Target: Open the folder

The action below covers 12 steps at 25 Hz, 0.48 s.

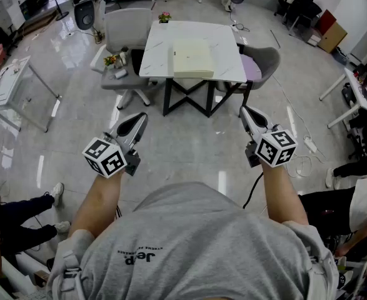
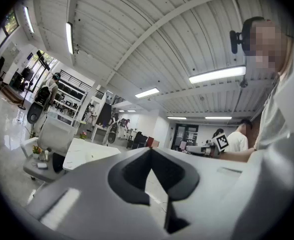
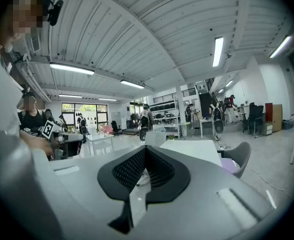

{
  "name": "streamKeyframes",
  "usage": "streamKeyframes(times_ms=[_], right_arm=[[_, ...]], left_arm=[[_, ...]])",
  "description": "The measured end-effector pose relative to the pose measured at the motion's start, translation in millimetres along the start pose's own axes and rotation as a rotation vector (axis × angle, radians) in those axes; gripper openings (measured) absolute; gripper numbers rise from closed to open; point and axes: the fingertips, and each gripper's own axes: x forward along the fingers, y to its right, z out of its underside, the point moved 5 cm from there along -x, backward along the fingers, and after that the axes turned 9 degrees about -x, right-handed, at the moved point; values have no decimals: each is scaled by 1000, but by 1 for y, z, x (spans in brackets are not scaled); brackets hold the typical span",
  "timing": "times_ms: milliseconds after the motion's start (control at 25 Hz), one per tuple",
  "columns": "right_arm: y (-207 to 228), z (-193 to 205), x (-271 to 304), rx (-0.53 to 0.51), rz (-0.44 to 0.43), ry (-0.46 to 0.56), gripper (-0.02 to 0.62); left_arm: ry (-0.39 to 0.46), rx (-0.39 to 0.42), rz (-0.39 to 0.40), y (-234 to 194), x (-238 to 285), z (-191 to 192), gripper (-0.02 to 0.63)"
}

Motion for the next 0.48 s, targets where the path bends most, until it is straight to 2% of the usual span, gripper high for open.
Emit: streamKeyframes(times_ms=[480], right_arm=[[14, -5, -5, -10, -28, 32, 3]], left_arm=[[2, 9, -9, 13, 13, 1, 58]])
